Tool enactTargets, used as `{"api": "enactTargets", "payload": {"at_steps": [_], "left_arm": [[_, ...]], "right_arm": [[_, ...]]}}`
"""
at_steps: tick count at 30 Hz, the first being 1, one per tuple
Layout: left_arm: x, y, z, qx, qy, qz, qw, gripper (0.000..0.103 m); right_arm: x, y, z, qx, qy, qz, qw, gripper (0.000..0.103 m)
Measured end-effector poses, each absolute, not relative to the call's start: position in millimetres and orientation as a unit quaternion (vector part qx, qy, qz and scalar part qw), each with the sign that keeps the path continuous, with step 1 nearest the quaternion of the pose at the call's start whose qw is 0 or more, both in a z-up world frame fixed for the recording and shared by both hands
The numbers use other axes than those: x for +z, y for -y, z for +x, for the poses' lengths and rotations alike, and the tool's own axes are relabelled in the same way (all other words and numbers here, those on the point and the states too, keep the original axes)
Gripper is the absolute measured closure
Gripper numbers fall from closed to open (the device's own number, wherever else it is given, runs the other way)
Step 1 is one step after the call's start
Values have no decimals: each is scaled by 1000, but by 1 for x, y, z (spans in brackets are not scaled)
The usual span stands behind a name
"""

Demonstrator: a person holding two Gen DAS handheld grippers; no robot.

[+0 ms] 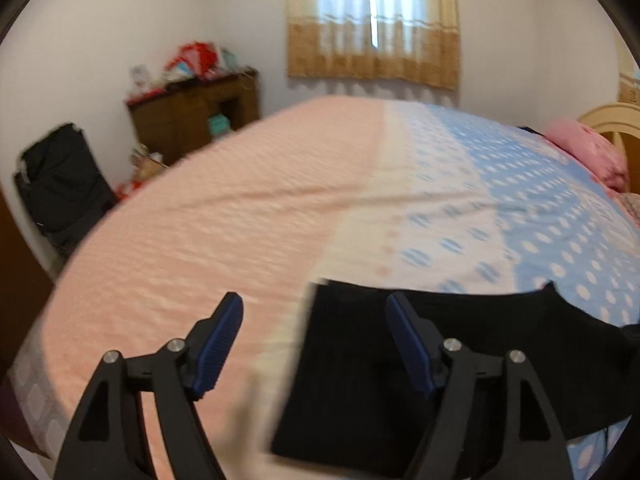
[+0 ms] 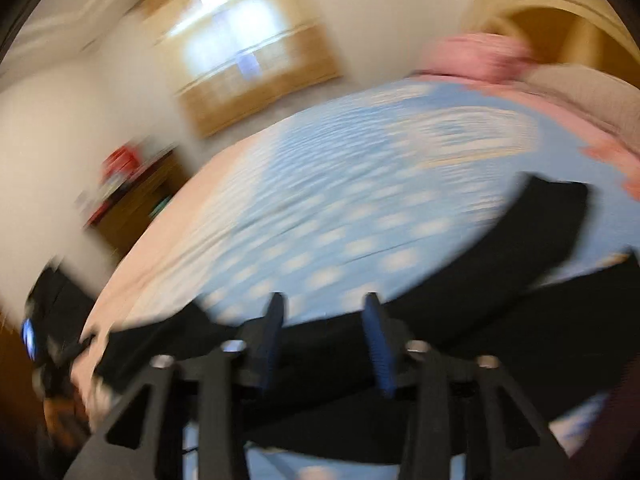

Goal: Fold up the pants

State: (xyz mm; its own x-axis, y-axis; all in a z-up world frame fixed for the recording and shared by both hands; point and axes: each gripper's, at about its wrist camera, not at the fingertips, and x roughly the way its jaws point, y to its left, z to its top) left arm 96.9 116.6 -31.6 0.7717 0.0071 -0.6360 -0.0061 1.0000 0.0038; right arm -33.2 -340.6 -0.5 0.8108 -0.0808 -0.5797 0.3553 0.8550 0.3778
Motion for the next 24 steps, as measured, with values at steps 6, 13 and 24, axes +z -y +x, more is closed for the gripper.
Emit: {"api": "enactTargets", "payload": {"at_steps": [6, 13, 24], "left_arm": [[-64, -91, 108, 13, -391, 27, 920, 11], [-74, -101, 111, 30, -413, 5, 910, 0], [-81, -90, 111, 45, -390, 17, 920, 0]], "right_arm": [[8, 456, -20, -203, -297, 302, 883, 48], [-38, 501, 72, -245, -386, 277, 845, 48], [-77, 525, 83, -303, -450, 241, 805, 84]]}}
